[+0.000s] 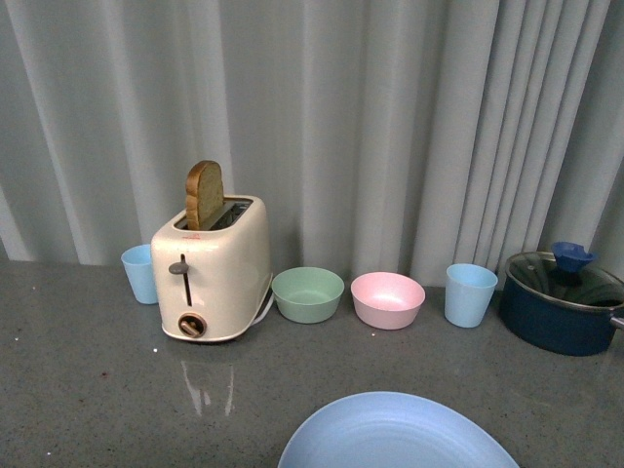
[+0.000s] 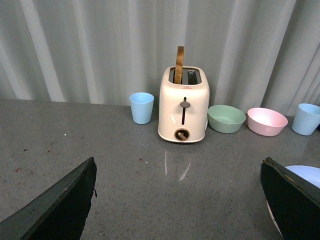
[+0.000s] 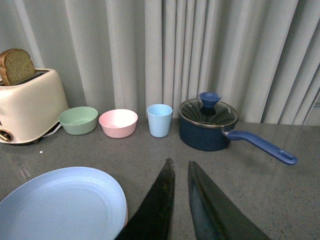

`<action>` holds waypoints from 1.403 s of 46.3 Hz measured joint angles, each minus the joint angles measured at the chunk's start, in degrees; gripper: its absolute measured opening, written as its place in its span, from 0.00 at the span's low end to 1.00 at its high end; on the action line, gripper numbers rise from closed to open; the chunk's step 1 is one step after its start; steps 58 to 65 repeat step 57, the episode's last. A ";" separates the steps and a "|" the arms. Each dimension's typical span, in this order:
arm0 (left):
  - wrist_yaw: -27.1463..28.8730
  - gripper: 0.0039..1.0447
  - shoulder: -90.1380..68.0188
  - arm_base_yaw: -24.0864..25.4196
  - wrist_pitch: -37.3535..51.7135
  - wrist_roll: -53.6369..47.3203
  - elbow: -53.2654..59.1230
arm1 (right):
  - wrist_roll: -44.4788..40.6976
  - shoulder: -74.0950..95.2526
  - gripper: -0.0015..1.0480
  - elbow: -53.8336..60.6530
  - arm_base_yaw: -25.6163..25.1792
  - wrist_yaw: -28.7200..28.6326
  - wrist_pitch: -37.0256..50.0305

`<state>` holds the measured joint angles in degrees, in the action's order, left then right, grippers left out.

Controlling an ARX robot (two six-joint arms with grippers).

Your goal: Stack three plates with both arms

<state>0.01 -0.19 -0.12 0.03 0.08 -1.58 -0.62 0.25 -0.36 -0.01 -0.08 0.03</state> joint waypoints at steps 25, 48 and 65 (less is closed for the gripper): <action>0.00 0.94 0.00 0.00 0.00 0.00 0.00 | 0.04 0.00 0.93 0.00 0.00 0.00 0.00; 0.00 0.94 0.00 0.00 0.00 0.00 0.00 | 0.04 0.00 0.93 0.00 0.00 0.00 0.00; 0.00 0.94 0.00 0.00 0.00 0.00 0.00 | 0.04 0.00 0.93 0.00 0.00 0.02 0.00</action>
